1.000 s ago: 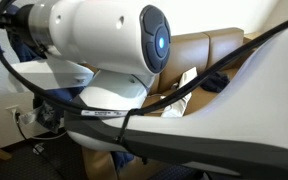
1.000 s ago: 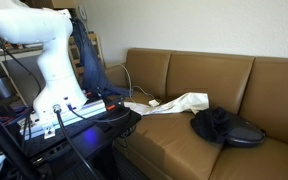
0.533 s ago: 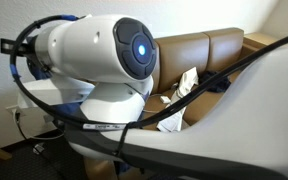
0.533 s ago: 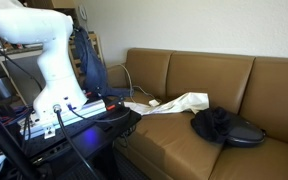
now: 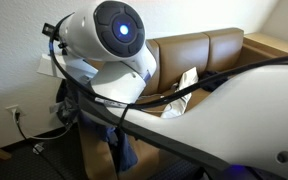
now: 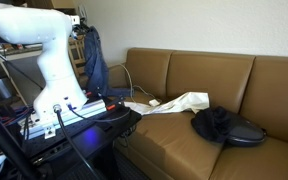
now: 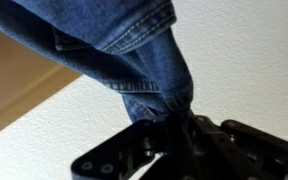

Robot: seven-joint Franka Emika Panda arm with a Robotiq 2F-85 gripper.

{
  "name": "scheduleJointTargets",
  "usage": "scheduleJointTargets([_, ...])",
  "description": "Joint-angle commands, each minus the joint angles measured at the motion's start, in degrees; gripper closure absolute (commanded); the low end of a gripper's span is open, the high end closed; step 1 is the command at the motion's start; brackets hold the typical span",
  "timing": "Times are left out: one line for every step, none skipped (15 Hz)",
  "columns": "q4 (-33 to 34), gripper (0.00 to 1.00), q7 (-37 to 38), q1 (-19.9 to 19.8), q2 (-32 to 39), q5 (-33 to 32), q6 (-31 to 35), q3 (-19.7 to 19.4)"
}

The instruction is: Place the blue jeans on the left armrest of the sofa

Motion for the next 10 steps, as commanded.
scheduleJointTargets([-2.1,0.98,10.4,1.5,2.9,-7.0,-4.2,-3.4])
scheduleJointTargets([-2.0,0.98,12.5,1.3,2.2,-8.6,-4.4,-2.9])
scheduleJointTargets([-0.9,0.98,11.7,-0.1,0.0,-10.3,-1.8,-0.7])
scheduleJointTargets([-0.9,0.93,13.3,-0.2,0.1,-12.0,-1.9,-0.6])
scheduleJointTargets([-0.9,0.93,14.0,-0.2,0.0,-12.8,-1.9,-0.5])
scheduleJointTargets([-0.9,0.93,14.1,-0.2,0.0,-13.0,-1.9,-0.4])
scheduleJointTargets([4.1,0.98,16.2,-1.1,1.3,-13.0,-3.6,0.5])
scheduleJointTargets([6.0,0.98,16.5,-2.0,0.3,-13.6,-2.3,2.2])
scheduleJointTargets([7.5,0.98,17.9,-2.7,-0.6,-14.5,-0.2,3.8])
scheduleJointTargets([9.0,0.98,19.3,-3.1,-0.7,-15.8,0.4,4.6])
